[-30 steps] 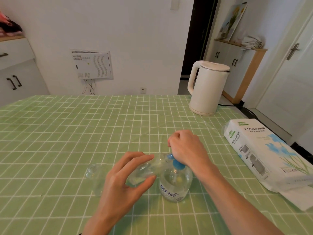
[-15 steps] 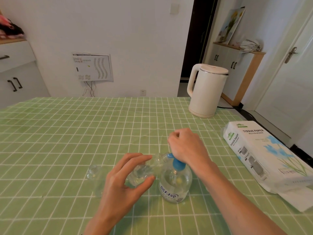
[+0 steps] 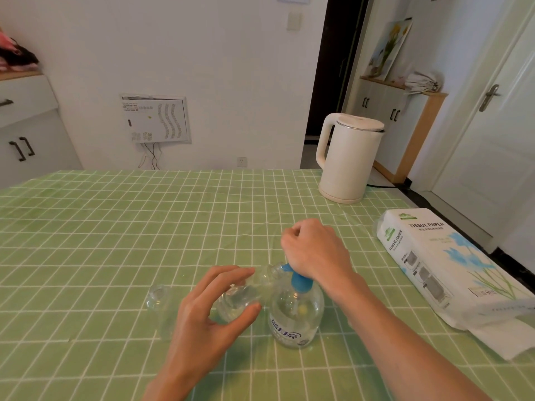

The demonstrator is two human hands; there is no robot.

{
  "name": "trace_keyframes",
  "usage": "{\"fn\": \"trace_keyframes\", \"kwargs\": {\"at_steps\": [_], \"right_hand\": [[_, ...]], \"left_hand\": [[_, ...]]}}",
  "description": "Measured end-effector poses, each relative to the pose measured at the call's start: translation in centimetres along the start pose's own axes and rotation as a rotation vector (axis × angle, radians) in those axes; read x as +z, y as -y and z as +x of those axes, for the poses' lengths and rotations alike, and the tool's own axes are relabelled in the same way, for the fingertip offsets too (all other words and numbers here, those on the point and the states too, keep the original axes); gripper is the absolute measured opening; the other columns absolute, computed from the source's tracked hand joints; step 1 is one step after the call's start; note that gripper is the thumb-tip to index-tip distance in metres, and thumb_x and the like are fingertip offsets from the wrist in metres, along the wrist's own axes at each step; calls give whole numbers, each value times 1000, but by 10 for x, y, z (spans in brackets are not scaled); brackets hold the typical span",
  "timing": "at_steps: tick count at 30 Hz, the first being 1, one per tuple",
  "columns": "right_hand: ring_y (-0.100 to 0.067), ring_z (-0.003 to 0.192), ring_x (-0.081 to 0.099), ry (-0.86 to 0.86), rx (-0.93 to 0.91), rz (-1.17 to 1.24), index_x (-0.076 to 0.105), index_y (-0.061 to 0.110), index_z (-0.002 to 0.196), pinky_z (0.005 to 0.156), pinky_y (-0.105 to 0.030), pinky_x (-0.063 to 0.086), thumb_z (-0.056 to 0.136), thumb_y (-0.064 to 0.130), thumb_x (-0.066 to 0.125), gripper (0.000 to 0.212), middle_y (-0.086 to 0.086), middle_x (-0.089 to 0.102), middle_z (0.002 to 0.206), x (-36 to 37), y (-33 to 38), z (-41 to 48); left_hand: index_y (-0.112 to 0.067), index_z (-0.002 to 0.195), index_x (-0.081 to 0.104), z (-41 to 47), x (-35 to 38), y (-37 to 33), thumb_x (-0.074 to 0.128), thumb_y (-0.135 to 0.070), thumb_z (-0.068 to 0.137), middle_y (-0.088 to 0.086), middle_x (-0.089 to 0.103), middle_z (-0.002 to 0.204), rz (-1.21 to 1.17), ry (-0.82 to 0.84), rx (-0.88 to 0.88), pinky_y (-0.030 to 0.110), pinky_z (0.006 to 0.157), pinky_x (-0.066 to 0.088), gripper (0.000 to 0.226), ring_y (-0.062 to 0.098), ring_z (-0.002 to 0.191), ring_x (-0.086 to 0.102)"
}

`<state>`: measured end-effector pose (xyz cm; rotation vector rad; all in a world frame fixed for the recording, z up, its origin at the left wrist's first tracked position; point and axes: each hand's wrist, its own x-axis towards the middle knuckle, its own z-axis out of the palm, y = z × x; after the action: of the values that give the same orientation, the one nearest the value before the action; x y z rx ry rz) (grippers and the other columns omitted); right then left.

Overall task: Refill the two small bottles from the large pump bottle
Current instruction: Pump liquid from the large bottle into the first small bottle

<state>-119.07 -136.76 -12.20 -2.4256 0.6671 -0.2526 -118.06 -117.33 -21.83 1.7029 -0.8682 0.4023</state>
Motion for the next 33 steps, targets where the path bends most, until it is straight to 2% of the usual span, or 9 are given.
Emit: {"fn": "trace_keyframes", "kwargs": {"at_steps": [6, 18, 23, 27, 33], "right_hand": [[-19, 54, 33, -5, 8, 29, 38, 19, 65, 54, -33, 30, 95, 19, 48, 32, 2, 37, 57, 4, -3, 1], [-17, 50, 33, -6, 7, 3, 38, 19, 61, 50, -30, 29, 97, 20, 48, 37, 3, 38, 55, 3, -5, -1], [-21, 54, 44, -4, -30, -54, 61, 12, 76, 55, -32, 39, 99, 25, 51, 29, -1, 52, 61, 1, 1, 2], [-21, 55, 38, -6, -14, -2, 44, 17, 65, 56, -35, 36, 97, 18, 50, 33, 0, 43, 58, 5, -2, 2], [-19, 52, 37, -8, 9, -18, 42, 18, 63, 52, -30, 33, 97, 17, 48, 34, 2, 43, 56, 5, -5, -3]], "left_hand": [[-29, 126, 71, 1, 0, 1, 82, -33, 82, -13, 71, 116, 10, 3, 0, 18, 90, 53, 46, 13, 106, 71], [-36, 128, 69, -1, 2, 3, 83, -33, 82, -16, 71, 116, 3, 13, 10, 18, 89, 54, 48, 12, 106, 72], [-35, 127, 70, -1, 1, 3, 83, -34, 82, -16, 71, 115, 8, -4, 15, 18, 89, 54, 47, 12, 105, 72], [-35, 127, 70, 0, 0, 3, 83, -34, 82, -16, 71, 117, 13, -3, 8, 18, 91, 54, 47, 12, 107, 72], [-32, 124, 72, -2, 2, 2, 82, -36, 82, -15, 71, 118, 16, 20, -14, 16, 90, 53, 44, 11, 105, 71]]}}
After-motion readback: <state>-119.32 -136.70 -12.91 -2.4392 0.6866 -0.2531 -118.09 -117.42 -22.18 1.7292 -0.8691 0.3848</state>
